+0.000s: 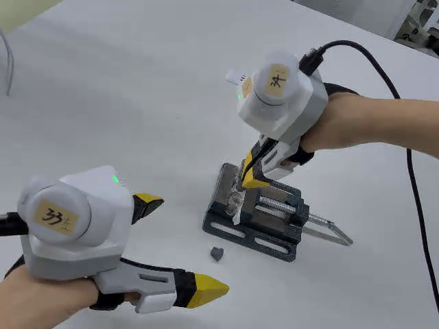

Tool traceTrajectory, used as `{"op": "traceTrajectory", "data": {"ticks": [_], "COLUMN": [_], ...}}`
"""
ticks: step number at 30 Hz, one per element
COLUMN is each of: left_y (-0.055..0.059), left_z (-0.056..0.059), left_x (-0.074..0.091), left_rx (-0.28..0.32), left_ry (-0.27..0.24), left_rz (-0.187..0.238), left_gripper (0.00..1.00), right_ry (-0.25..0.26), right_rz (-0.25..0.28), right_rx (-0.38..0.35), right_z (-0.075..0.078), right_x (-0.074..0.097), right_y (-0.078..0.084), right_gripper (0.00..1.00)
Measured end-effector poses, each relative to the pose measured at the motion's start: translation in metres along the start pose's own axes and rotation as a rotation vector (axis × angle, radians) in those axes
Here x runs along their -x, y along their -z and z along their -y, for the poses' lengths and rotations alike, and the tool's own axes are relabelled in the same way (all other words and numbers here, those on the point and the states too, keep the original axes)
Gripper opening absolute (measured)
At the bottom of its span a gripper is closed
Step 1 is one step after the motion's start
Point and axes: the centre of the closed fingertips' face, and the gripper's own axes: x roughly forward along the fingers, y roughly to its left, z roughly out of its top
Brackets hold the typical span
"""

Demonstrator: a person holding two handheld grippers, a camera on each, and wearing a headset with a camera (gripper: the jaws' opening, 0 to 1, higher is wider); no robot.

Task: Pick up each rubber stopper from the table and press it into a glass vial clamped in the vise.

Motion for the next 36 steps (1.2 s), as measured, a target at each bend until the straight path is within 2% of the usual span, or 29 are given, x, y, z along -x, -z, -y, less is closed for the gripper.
{"op": "traceTrajectory", "data": {"ticks": [4,5,10,12,16,20,25,27,32,36], "left_y": [0.0004,0.0009,0.0019,0.003,-0.0004,-0.0018,-0.0014,-0.0013,-0.0009,-0.0014], "left_z": [-0.0012,-0.0015,-0.0044,-0.0071,-0.007,-0.008,-0.0076,-0.0072,-0.0076,-0.0067], "left_x": [0.0005,0.0001,-0.0015,-0.0023,-0.0037,-0.005,-0.0056,-0.0057,-0.006,-0.0063], "left_rx": [0.011,0.014,0.021,0.021,0.023,0.026,0.03,0.03,0.035,0.037], "left_ry": [-0.004,-0.004,-0.005,-0.006,-0.004,-0.008,-0.009,-0.01,-0.012,-0.015], "left_rz": [0.002,0.002,0.005,0.004,0.012,0.018,0.019,0.018,0.021,0.021], "left_gripper": [0.94,0.94,0.94,0.94,0.94,0.94,0.94,0.94,0.94,0.94], "right_ry": [-0.022,-0.024,-0.007,-0.014,-0.019,-0.027,-0.016,-0.021,-0.016,-0.027], "right_rz": [-0.007,-0.008,-0.025,-0.029,-0.041,-0.029,-0.055,-0.059,-0.068,-0.066], "right_rx": [-0.032,-0.02,-0.024,-0.051,-0.06,-0.111,-0.086,-0.109,-0.097,-0.14], "right_z": [-0.0016,-0.0024,-0.003,-0.0019,-0.0025,-0.0023,-0.0021,-0.0002,-0.0018,-0.0002], "right_x": [-0.0001,0.0002,-0.0005,-0.0005,-0.0008,-0.001,-0.0021,-0.0019,-0.0023,-0.0026], "right_y": [-0.0015,-0.0008,-0.0018,-0.002,-0.0011,-0.0011,-0.002,-0.0022,-0.0013,-0.0014], "right_gripper": [0.0,0.0,0.0,0.0,0.0,0.0,0.0,0.0,0.0,0.0]}}
